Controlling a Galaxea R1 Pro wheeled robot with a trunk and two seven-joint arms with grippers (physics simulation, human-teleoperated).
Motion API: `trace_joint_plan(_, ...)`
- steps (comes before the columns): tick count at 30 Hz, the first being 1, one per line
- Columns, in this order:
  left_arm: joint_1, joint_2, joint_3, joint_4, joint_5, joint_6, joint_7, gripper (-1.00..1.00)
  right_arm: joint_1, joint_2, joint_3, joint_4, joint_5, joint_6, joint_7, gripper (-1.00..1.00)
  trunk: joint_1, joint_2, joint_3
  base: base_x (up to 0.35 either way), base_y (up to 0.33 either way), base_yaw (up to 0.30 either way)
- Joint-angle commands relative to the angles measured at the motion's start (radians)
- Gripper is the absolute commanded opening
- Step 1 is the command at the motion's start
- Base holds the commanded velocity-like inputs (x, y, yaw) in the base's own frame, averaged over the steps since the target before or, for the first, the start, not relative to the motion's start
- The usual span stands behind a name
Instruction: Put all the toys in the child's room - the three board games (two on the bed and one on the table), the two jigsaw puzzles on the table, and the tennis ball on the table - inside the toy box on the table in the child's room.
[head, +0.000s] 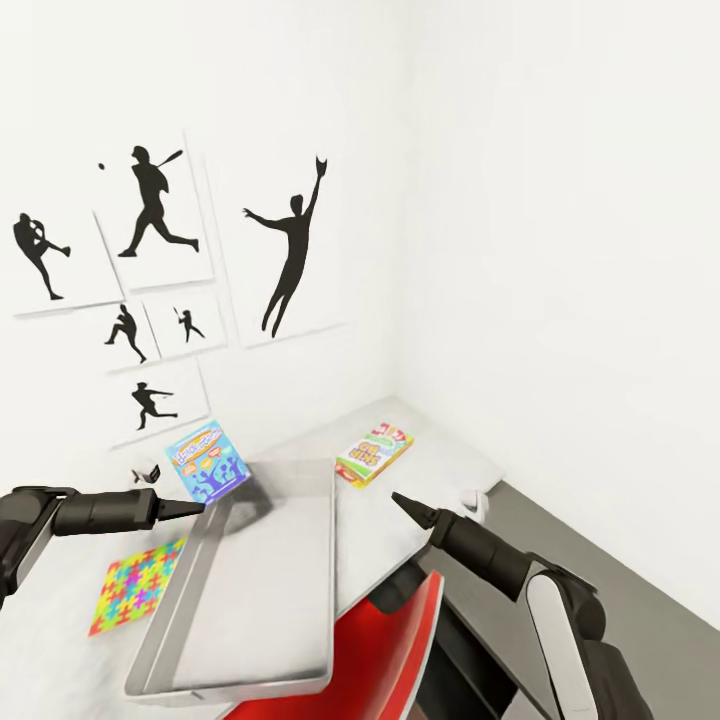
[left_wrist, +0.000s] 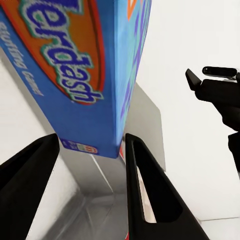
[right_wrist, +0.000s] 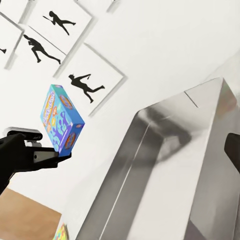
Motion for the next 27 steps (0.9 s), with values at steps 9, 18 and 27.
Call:
trace_joint_plan(9, -0.001, 0.001, -0.001, 0.000, 0.001, 0.011, -0.004, -1.00, -0.001, 0.001, -0.002, 0.000, -0.001, 0.007, 0.002, 1.00, 0.001, -0.002, -0.002, 0.069, 0.001, 0.000)
trace_joint_plan(18, -0.001, 0.001, -0.001, 0.000, 0.001, 0.011, -0.004, -1.00, -0.001, 0.000, -0.002, 0.000, -0.001, 0.006, 0.004, 1.00, 0.001, -0.002, -0.002, 0.002, 0.000, 0.000)
trace_joint_plan(27, -0.001, -0.001, -0.004, 0.000, -0.002, 0.011, 0.010, -1.00, -0.001, 0.000, -0.002, 0.001, -0.001, 0.006, 0.004, 1.00, 0.001, -0.002, -0.002, 0.000, 0.000, 0.000)
